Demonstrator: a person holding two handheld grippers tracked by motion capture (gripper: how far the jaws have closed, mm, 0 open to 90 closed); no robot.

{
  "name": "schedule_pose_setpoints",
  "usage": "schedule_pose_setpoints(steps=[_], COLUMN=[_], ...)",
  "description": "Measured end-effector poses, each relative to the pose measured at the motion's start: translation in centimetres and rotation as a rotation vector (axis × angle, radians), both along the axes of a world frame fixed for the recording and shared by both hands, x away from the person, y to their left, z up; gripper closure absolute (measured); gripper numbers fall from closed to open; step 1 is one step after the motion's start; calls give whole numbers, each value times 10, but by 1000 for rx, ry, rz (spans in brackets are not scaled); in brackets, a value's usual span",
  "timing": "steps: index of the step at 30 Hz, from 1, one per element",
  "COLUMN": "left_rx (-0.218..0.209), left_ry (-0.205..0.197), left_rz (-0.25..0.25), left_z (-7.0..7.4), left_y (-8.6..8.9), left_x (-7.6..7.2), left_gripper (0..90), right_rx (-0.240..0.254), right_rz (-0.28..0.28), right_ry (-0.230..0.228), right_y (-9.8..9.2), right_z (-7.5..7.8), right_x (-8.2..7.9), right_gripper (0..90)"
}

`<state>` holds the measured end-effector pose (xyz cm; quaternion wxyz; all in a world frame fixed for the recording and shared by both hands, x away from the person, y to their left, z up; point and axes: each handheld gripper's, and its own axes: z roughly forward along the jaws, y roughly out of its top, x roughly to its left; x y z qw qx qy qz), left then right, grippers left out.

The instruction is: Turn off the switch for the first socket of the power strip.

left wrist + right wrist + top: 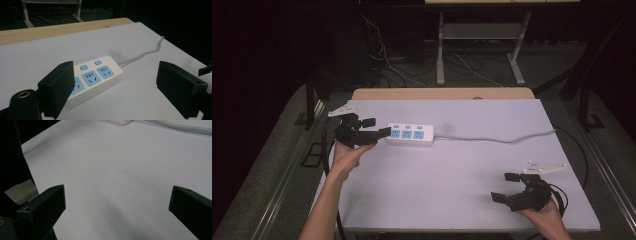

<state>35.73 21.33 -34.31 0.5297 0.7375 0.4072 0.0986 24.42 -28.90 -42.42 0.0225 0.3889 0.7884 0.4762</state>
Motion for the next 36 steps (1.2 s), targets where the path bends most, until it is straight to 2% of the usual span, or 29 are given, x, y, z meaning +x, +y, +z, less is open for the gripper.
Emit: schedule_pose_setpoints(steps=[6,11,18,21,27,36], left_rx=[-4,8,8,22,19,39], left_ry=[-8,-12,-31,-30,-19,0], left_rz=[-17,-26,-33,-45,-64,-98], left_z=[-3,-8,-15,-21,-32,-51], left_y=[2,1,-3,-7,-12,-20], left_x=[-16,-28,-44,-50,-60,-76], left_gripper=[32,0,0,0,0,0], right_rx=[1,1,0,-1,-1,-2], right_rz=[0,-1,1,1,2,0], right_ry=[1,2,1,1,1,1], right_y=[1,2,2,2,2,2], right_z=[0,0,0,0,0,0], right_x=[0,0,-1,-1,-1,-1], right_gripper=[5,5,5,5,5,5])
